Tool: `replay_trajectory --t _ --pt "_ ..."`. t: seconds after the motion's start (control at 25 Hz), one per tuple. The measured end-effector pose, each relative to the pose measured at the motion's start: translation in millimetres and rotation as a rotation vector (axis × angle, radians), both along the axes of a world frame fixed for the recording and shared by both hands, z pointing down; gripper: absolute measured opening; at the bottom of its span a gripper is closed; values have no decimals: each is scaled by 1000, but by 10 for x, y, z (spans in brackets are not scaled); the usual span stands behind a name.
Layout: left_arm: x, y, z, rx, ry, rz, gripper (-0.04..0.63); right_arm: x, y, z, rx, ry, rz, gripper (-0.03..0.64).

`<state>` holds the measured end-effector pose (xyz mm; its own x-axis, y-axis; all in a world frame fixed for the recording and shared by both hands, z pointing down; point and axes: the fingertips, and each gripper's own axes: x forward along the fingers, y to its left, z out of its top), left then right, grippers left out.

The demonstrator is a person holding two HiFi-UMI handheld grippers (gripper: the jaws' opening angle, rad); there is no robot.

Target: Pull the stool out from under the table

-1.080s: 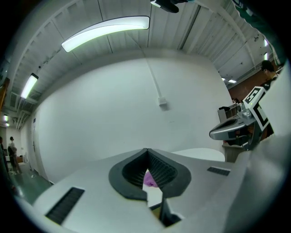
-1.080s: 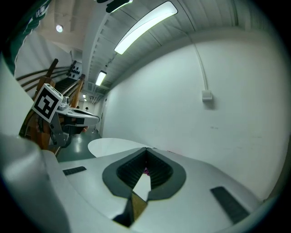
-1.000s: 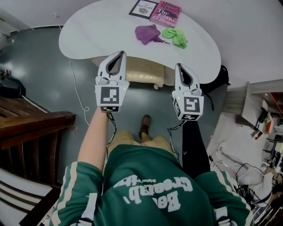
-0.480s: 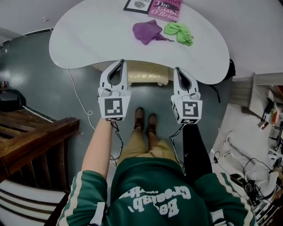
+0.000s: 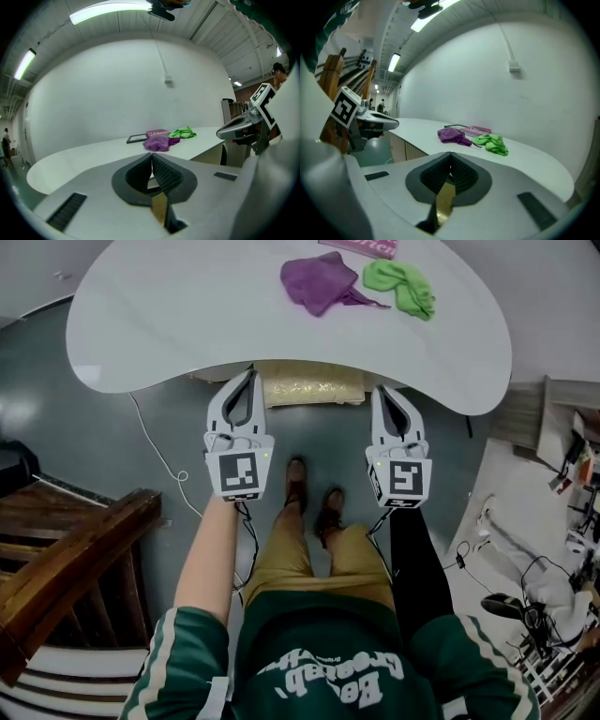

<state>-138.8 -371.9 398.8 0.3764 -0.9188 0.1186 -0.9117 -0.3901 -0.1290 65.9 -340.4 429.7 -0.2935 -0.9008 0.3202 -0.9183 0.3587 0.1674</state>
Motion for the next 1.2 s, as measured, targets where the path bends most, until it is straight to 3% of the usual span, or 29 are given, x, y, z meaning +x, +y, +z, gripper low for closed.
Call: replay_trajectory --t 0.08,0.44,0.68,0.72,0.8,0.88,1.2 --pt "7 -2 231 -19 -3 5 15 20 -3 202 -9 38 9 8" --pt "-32 175 1488 -97 -2 -31 15 308 78 1375 -71 -14 21 30" --pt "9 348 2494 -147 -27 -13 17 556 202 2392 -132 -33 -1 105" --pt "-5 367 2636 -154 -28 -19 34 581 209 2557 -146 -33 -4 112" --pt "-43 418 2903 -184 -32 -24 172 611 238 2848 -170 -36 -5 135" --pt "-88 471 3140 -212 -32 -24 220 635 279 3089 -191 -43 0 174" --pt "-246 426 3923 -287 -28 -45 249 822 161 3921 -256 -83 48 232"
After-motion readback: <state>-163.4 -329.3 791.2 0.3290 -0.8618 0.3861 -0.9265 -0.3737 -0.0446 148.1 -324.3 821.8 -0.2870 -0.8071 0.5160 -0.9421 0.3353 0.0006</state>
